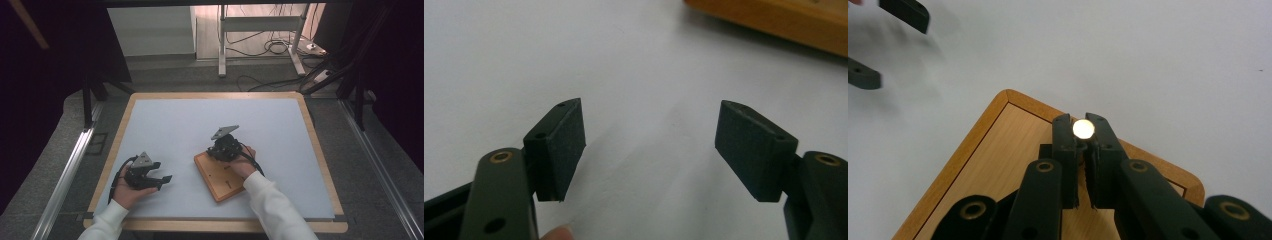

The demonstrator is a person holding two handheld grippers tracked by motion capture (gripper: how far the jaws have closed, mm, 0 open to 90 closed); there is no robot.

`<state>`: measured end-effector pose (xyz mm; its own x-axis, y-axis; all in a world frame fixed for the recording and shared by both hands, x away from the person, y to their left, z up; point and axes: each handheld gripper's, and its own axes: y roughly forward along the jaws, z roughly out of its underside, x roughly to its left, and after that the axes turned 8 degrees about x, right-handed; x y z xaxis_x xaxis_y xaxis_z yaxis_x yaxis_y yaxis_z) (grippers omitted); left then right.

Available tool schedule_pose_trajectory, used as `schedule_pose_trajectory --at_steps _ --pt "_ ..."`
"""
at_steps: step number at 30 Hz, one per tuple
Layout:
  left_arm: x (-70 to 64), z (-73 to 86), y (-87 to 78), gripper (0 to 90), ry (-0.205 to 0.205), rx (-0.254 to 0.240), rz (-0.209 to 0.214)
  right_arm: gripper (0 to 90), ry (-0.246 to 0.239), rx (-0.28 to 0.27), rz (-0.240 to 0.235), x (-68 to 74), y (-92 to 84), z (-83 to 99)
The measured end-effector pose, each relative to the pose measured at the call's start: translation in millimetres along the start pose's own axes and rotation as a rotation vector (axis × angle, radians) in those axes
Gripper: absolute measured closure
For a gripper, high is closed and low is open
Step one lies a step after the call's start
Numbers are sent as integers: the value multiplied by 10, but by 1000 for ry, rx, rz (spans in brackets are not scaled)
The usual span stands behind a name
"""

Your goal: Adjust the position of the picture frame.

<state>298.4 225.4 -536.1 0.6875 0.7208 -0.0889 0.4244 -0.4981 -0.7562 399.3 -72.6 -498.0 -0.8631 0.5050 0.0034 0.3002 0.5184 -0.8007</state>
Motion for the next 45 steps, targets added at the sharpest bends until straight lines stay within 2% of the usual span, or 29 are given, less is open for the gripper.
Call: schedule_pose_trajectory --at_steps 3,6,7,8,9,10,12,13,15,16,18,19,20,22,23,24,26,28,29,30,31,32,34,35,39,45 --pt "3 1 1 276 0 0 0 843 -14 22 30 -6 86 -11" --pt "3 1 1 276 0 0 0 837 8 21 15 -34 122 10" --pt "1 1 2 276 0 -1 -1 816 14 5 6 -43 114 23" --pt "1 1 2 276 0 0 -1 746 14 -12 2 -41 102 29" --pt "-2 0 3 276 3 1 -3 648 22 -30 -11 -41 73 33" --pt "-7 0 3 276 3 -1 -2 603 22 -38 -7 -35 38 36" --pt "-12 -1 0 276 3 -3 -3 539 19 -46 -1 -31 -57 69" --pt "-12 -1 0 276 3 -3 -3 539 19 -46 -1 -31 -57 69" --pt "-9 -2 2 276 2 -4 -2 461 39 -59 6 -39 -170 146" --pt "-9 -2 7 276 3 -3 -4 408 67 -75 21 -55 -306 270" --pt "-14 -4 9 276 4 1 -4 400 96 -83 26 -73 -411 384" --pt "-14 -4 9 276 4 1 -4 400 96 -83 26 -73 -411 384" --pt "-19 -6 10 276 6 2 -5 437 110 -83 26 -98 -536 543" --pt "-26 -8 10 276 7 1 -7 453 112 -76 27 -103 -572 597" --pt "-33 -10 8 276 7 -2 -8 502 126 -57 30 -126 -658 756" --pt "-33 -10 8 276 7 -2 -8 502 126 -57 30 -126 -658 756" --pt "-35 -12 4 275 11 0 -9 545 149 -41 22 -137 -712 902" --pt "-34 -12 8 275 11 1 -8 619 158 -11 38 -136 -754 1095" --pt "-36 -13 11 275 13 3 -10 670 161 -2 41 -131 -771 1154" --pt "-36 -13 11 275 13 3 -10 670 161 -2 41 -131 -771 1154" --pt "-38 -14 11 275 14 3 -12 770 158 11 34 -120 -805 1246" --pt "-38 -14 11 275 14 3 -12 770 158 11 34 -120 -805 1246" --pt "-42 -14 14 275 11 4 -12 883 147 13 26 -101 -879 1323" --pt "-44 -14 15 275 12 5 -13 894 147 11 22 -93 -893 1331" --pt "-51 -15 23 275 15 8 -12 898 130 16 15 -64 -917 1357" --pt "-58 -15 25 275 17 6 -10 899 111 48 1 -21 -862 1369"
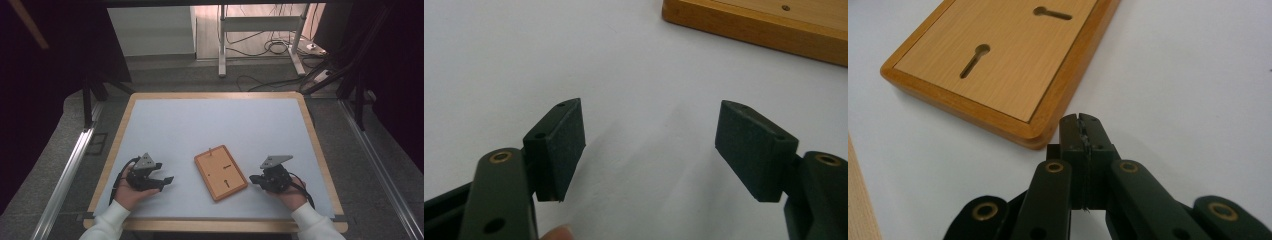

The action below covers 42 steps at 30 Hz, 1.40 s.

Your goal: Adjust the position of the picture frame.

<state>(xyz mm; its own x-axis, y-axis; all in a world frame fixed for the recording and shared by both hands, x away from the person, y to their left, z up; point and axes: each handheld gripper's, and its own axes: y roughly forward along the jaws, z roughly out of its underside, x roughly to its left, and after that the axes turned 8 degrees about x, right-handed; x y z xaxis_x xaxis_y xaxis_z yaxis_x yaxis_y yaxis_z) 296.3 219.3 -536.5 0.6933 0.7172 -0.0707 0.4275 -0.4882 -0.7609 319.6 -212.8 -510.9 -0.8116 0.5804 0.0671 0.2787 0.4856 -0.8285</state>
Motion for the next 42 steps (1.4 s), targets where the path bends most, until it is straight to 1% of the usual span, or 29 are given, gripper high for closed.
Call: schedule_pose_trajectory --at_steps 3,6,8,18,22,27,28,29,32,33,35,36,38,40,41,42 --pt "5 1 0 275 0 1 0 899 -25 16 6 42 26 -3" --pt "6 2 -3 275 -1 -4 2 899 -39 27 6 75 40 -3" --pt "8 2 -4 275 -2 -5 2 899 -41 32 14 96 45 4" --pt "2 -3 4 275 1 0 2 900 -25 30 11 103 47 21" --pt "-2 -3 9 275 1 1 4 900 -31 33 11 123 47 21" --pt "-3 -3 10 275 1 0 5 900 -49 39 -5 219 54 24" --pt "-3 -3 10 275 1 0 5 900 -49 39 -5 219 54 24" --pt "-3 -3 11 275 2 0 6 900 -58 42 -11 268 56 24" --pt "-3 -3 14 275 3 1 6 900 -65 43 -18 307 60 25" --pt "-3 -4 13 274 2 1 7 900 -72 47 -25 356 65 23" --pt "-4 -4 13 275 3 0 6 900 -76 47 -28 372 68 22" --pt "-4 -5 12 275 6 4 6 900 -81 49 -33 427 79 16" --pt "-6 -6 14 275 7 6 6 900 -80 50 -35 448 83 14" --pt "-9 -7 20 274 9 8 6 900 -88 50 -38 506 99 4" --pt "-11 -9 26 274 10 10 7 900 -97 52 -45 562 115 -10" --pt "-11 -9 26 274 10 10 7 900 -97 52 -45 562 115 -10"
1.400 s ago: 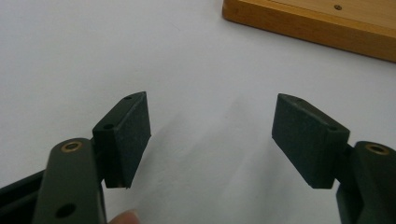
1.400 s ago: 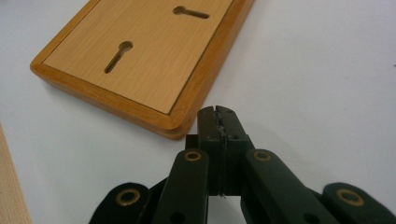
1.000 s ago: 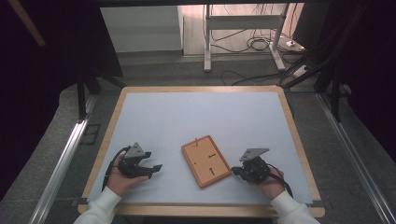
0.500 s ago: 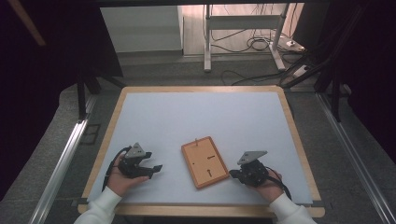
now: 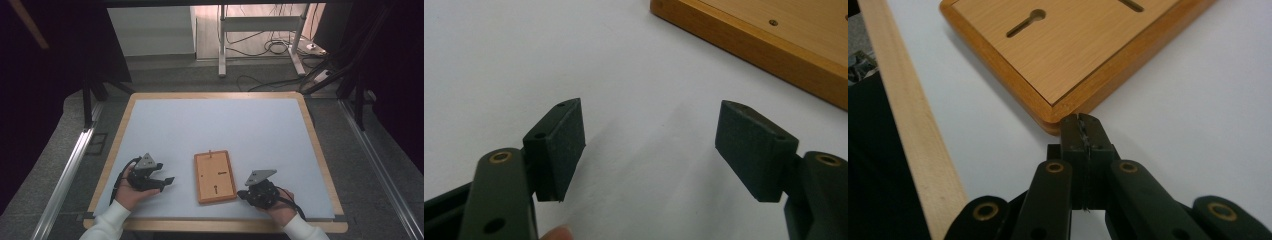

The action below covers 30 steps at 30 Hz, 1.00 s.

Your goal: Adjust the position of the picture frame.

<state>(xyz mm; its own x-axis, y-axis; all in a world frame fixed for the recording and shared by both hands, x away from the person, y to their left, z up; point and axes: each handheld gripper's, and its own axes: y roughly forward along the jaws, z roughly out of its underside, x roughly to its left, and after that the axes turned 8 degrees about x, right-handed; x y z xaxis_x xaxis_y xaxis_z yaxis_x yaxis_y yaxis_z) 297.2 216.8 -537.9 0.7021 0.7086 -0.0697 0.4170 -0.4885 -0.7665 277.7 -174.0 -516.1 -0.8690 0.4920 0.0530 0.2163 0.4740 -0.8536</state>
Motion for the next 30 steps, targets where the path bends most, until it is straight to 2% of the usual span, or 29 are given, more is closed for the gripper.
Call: schedule_pose_trajectory --at_steps 3,8,17,20,24,27,28,30 --pt "-5 -4 7 274 2 4 0 900 -23 5 -13 91 56 -53" --pt "-3 -3 2 274 1 2 0 900 -42 14 -28 167 121 -98" --pt "1 0 -10 274 0 -5 0 900 -41 -4 -32 163 103 -114" --pt "10 1 -13 274 -2 -6 0 900 -39 -19 -20 134 68 -113" --pt "11 -14 -9 274 0 -10 3 900 11 -54 14 -33 -12 -24" --pt "7 -28 3 274 4 -8 4 895 62 -90 12 -141 -85 56" --pt "7 -28 3 274 4 -8 4 895 62 -90 12 -141 -85 56" --pt "8 -42 21 274 7 -7 7 849 90 -116 30 -246 -143 121"
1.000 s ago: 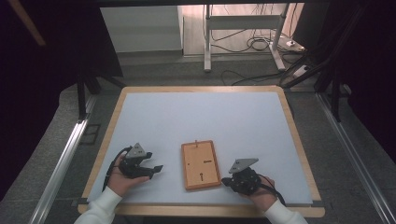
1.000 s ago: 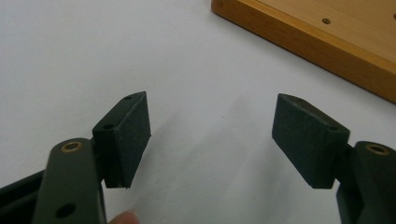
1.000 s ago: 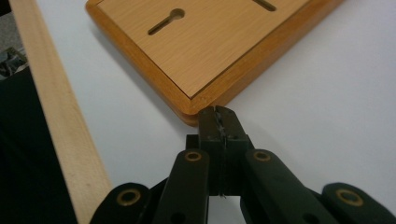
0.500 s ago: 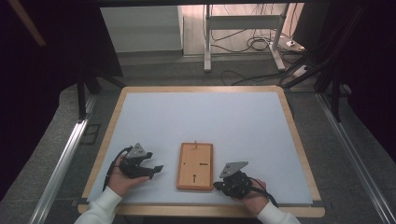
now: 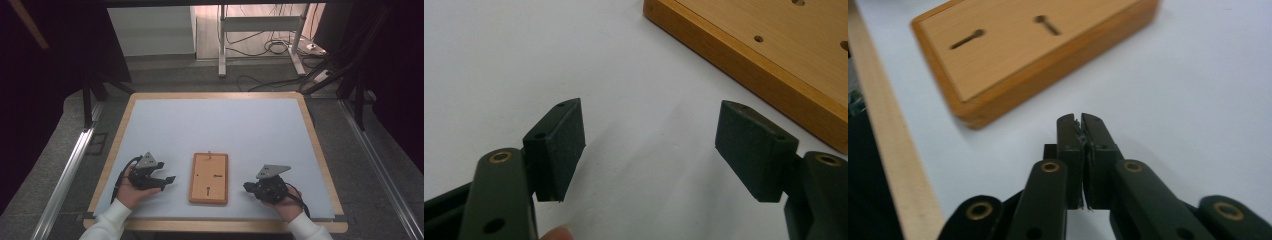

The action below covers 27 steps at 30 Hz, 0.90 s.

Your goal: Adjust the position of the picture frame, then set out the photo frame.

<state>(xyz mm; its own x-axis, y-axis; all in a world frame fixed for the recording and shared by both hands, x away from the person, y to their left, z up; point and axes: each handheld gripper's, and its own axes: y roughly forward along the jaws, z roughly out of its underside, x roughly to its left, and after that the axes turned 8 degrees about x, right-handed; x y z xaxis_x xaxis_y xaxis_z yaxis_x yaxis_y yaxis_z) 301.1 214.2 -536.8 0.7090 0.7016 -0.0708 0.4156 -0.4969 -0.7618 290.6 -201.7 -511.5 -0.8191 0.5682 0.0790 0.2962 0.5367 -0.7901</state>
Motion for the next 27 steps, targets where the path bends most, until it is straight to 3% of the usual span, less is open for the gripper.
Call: schedule_pose_trajectory --at_steps 2,4,5,6,8,15,27 --pt "0 -8 10 274 4 2 1 730 15 -12 8 -79 -17 35" --pt "2 -15 14 274 6 4 2 507 44 -46 35 -142 -29 76" --pt "2 -15 14 274 6 4 2 507 44 -46 35 -142 -29 76" --pt "8 -21 20 274 6 3 3 384 88 -67 82 -188 -36 113" --pt "10 -28 28 274 6 3 4 325 105 -83 109 -216 -46 134" --pt "-10 -64 53 274 22 -6 3 246 119 -73 125 -233 -38 164" --pt "-130 -231 57 296 69 -38 22 238 103 -56 116 -190 11 140"
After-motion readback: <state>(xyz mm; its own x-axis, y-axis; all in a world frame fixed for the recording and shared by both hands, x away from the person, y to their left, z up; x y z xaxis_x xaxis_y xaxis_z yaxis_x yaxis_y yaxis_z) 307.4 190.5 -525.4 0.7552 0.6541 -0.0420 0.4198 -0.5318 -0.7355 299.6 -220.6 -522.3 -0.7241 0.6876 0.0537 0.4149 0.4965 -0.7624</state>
